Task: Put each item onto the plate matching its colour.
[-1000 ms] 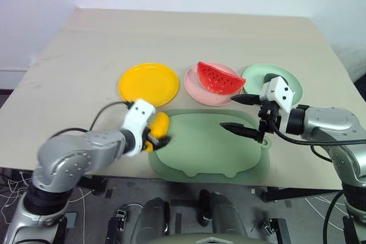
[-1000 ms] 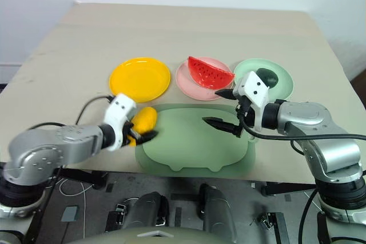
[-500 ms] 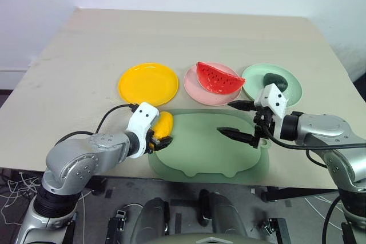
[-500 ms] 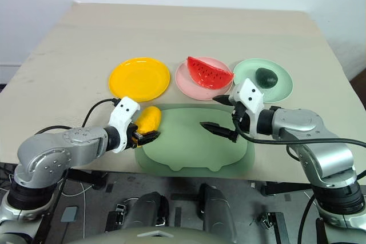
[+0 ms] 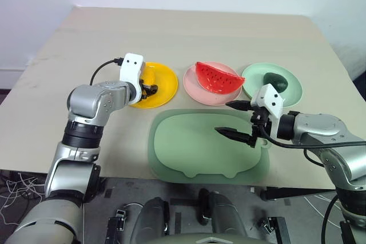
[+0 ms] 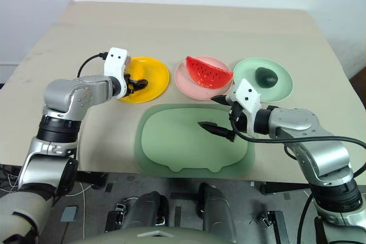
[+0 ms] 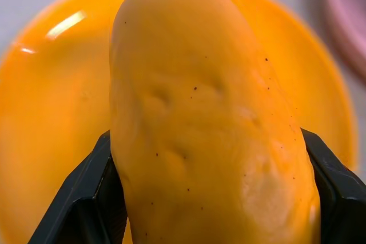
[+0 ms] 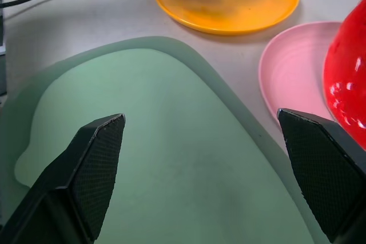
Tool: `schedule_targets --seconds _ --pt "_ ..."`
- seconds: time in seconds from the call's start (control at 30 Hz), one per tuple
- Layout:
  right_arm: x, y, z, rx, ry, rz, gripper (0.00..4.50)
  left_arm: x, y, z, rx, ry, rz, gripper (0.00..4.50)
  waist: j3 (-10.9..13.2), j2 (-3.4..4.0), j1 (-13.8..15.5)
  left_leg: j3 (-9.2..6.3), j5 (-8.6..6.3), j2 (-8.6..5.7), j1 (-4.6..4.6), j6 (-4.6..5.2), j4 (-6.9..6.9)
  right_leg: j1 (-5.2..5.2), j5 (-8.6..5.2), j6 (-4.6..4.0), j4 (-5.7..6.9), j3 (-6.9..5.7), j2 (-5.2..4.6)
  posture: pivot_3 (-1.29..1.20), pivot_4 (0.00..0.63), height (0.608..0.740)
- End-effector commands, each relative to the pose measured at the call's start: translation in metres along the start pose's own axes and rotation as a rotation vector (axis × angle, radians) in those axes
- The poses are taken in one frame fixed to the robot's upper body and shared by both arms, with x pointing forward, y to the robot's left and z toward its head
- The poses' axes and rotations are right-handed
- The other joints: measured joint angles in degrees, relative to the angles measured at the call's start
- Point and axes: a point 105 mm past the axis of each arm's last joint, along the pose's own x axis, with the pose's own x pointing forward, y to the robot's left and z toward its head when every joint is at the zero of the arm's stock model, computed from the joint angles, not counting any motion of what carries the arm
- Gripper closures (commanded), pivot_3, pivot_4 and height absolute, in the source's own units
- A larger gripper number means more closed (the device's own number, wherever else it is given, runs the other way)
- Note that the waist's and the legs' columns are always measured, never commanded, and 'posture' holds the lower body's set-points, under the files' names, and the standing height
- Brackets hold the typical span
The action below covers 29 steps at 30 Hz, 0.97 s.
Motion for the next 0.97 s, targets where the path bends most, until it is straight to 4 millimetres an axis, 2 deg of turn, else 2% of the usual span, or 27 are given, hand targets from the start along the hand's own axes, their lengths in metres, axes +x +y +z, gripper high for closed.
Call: schedule_targets --seconds 0.03,0.17,0.3,0.43,0.53,0.63,0.73,0.8,0.9,0.97 --pt "-0.009 -0.004 0.005 -0.032 -0.003 -0.054 0.00 -0.003 0.000 0.020 0.012 -0.069 -0.001 0.04 0.0 0.00 0.0 -0.01 0.00 0.00 -0.01 0.00 0.00 0.00 0.00 0.00 0.01 -0.02 0.00 0.00 0.150 0.740" --pt "-0.019 -0.010 0.001 -0.026 0.012 -0.093 0.00 -0.012 -0.004 0.023 0.010 -0.090 -0.020 0.04 0.0 -0.01 0.0 -0.07 -0.01 0.03 -0.01 0.01 0.02 0.00 0.00 0.01 0.02 -0.01 -0.04 0.00 0.150 0.740" --pt "-0.026 -0.019 -0.002 -0.028 0.031 -0.130 0.00 -0.033 -0.002 0.030 0.019 -0.166 -0.028 0.04 0.0 -0.01 -0.1 -0.12 -0.02 0.07 0.03 0.04 0.03 0.00 0.01 0.01 0.07 0.02 -0.04 0.00 0.150 0.740" --pt "-0.037 -0.041 -0.007 0.008 0.032 -0.205 0.00 -0.075 0.006 0.042 0.057 -0.396 -0.069 0.04 0.0 0.00 -0.2 -0.05 0.00 0.13 0.07 -0.01 -0.01 -0.02 0.00 0.01 0.09 0.08 0.00 0.00 0.150 0.740" --pt "-0.043 -0.054 -0.004 -0.001 -0.050 -0.260 0.00 -0.102 0.017 0.039 0.095 -0.497 -0.080 0.04 0.0 0.00 -0.1 -0.06 0.01 0.13 0.06 -0.01 0.03 -0.03 0.01 0.00 0.10 0.08 0.00 0.00 0.150 0.740" --pt "-0.056 -0.060 -0.017 0.038 -0.042 -0.260 0.00 -0.125 0.034 0.017 0.139 -0.511 -0.082 0.04 0.0 0.02 0.0 -0.06 0.00 0.11 0.06 0.00 0.02 -0.02 0.00 0.00 0.09 0.07 0.00 0.00 0.150 0.740" --pt "-0.072 -0.063 -0.024 0.094 -0.057 -0.264 0.00 -0.139 0.052 -0.007 0.121 -0.482 -0.056 0.04 0.0 0.02 0.2 -0.05 0.00 0.11 0.06 0.01 0.02 0.00 0.00 0.00 0.08 0.07 -0.03 0.00 0.150 0.740" --pt "-0.081 -0.061 -0.023 0.128 -0.079 -0.250 0.00 -0.145 0.055 -0.018 0.128 -0.476 -0.065 0.04 0.0 0.02 0.3 -0.07 -0.17 0.11 0.02 0.30 0.07 0.00 0.00 0.00 0.04 0.05 -0.05 0.00 0.150 0.740" --pt "-0.093 -0.062 -0.022 0.223 -0.132 -0.240 0.00 -0.148 0.048 -0.052 0.202 -0.402 -0.135 0.04 0.0 0.05 0.0 -0.06 -0.23 0.15 0.06 0.41 0.09 0.03 -0.01 -0.02 0.03 0.06 -0.06 0.00 0.150 0.740" --pt "-0.097 -0.059 -0.026 0.246 -0.127 -0.232 0.00 -0.145 0.047 -0.061 0.170 -0.400 -0.157 0.04 0.0 0.05 0.0 -0.04 -0.24 0.17 0.08 0.42 0.06 0.01 -0.03 -0.04 0.02 0.07 -0.04 0.00 0.150 0.740"
